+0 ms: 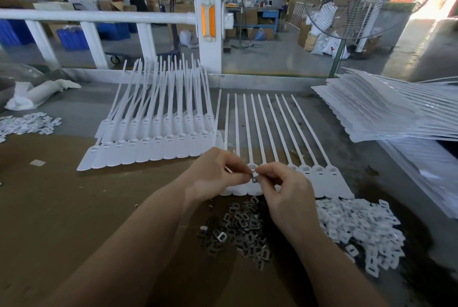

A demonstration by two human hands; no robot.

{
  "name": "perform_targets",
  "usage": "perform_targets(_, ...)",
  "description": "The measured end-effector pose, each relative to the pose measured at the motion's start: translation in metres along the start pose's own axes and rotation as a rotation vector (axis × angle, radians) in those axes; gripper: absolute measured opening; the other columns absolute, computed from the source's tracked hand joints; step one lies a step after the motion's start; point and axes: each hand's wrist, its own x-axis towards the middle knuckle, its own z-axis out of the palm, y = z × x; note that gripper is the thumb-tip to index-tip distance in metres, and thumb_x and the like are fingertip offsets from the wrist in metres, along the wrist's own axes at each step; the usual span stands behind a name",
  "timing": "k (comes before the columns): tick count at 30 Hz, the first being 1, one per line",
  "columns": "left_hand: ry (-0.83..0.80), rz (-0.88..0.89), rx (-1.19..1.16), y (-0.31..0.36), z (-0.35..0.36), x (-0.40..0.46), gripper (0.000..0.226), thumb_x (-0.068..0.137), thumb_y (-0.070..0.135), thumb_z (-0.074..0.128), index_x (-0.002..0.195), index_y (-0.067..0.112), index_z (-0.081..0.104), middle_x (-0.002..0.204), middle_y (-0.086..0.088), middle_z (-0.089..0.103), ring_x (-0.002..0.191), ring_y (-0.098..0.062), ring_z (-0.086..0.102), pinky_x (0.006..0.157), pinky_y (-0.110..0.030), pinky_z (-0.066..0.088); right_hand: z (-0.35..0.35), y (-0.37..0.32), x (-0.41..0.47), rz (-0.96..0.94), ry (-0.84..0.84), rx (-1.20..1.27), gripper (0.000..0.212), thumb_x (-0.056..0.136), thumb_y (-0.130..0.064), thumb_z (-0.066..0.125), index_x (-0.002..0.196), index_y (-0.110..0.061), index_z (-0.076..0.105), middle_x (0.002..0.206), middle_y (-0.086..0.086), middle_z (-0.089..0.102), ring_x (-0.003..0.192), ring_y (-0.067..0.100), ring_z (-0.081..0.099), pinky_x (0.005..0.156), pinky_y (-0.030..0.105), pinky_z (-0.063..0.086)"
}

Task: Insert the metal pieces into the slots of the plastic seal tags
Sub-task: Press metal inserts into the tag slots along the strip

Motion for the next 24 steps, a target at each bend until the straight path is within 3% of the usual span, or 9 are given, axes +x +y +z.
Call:
perform_targets(11, 0.092, -0.01, -0.021, -0.003, 0.015, 0.003, 0.012, 0.084, 0.021, 0.069, 0.077, 0.03, 0.066, 0.075, 0.015, 0.065, 0.063, 0.013, 0.055, 0.059, -0.003, 0.04, 0.0, 0.0, 0.002, 0.036, -0.031, 0.088, 0.012, 0.084, -0.007, 0.065, 0.09, -0.016, 0.071, 0.08, -0.01, 0.069, 0.078, 0.003, 0.063, 0.073, 0.013, 0.048)
perform_targets(15, 0.091, -0.034, 0.023, -0.004, 0.011, 0.006, 0.01, 0.088, 0.021, 0.064, 0.079, 0.027, 0.065, 0.077, 0.013, 0.063, 0.065, 0.007, 0.055, 0.057, -0.008, 0.039, 0.0, 0.001, 0.002, 0.043, -0.021, 0.087, 0.011, 0.085, -0.012, 0.066, 0.093, -0.016, 0.071, 0.082, -0.012, 0.068, 0.08, 0.001, 0.062, 0.075, 0.01, 0.047)
perform_targets(21, 0.177, -0.166, 0.173, -0.02, -0.011, 0.016, 0.012, 0.092, 0.017, 0.059, 0.097, 0.015, 0.069, 0.083, 0.009, 0.062, 0.078, -0.005, 0.054, 0.072, -0.021, 0.04, 0.001, 0.001, 0.0, -0.01, -0.002, 0.01, 0.013, 0.086, -0.01, 0.065, 0.095, -0.017, 0.071, 0.085, -0.011, 0.067, 0.081, 0.002, 0.06, 0.075, 0.009, 0.046)
perform_targets(24, 0.172, -0.21, 0.247, -0.023, -0.016, 0.02, 0.015, 0.092, 0.018, 0.058, 0.102, 0.013, 0.069, 0.097, 0.0, 0.068, 0.088, -0.015, 0.06, 0.08, -0.027, 0.045, 0.002, 0.001, 0.0, -0.038, 0.001, 0.0, 0.013, 0.085, -0.008, 0.065, 0.095, -0.015, 0.071, 0.086, -0.009, 0.068, 0.08, 0.003, 0.059, 0.075, 0.01, 0.046)
